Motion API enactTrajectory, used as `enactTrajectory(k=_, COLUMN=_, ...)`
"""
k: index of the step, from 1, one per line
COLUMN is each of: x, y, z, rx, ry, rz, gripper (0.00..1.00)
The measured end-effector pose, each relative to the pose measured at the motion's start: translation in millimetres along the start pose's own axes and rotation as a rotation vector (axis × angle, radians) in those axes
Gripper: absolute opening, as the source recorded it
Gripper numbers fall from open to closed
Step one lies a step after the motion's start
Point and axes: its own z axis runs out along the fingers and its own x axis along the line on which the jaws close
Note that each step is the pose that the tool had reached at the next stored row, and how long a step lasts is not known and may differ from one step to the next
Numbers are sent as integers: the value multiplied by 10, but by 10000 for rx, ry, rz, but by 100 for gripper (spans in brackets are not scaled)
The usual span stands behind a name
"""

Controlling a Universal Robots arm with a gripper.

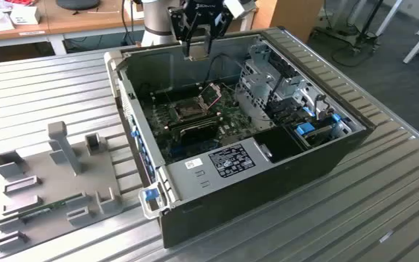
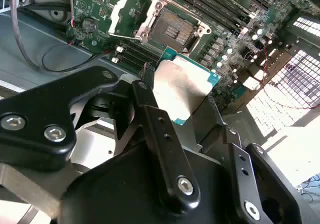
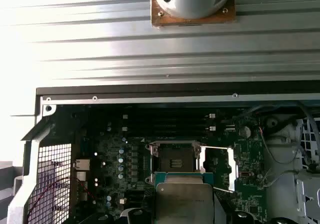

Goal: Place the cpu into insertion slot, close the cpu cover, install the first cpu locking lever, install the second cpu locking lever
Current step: 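Place the cpu into insertion slot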

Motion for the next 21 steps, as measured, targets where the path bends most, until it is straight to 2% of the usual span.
enactTrajectory(k=21, x=-1, y=-5, z=60, rx=0, ry=0, rz=-1, gripper=54)
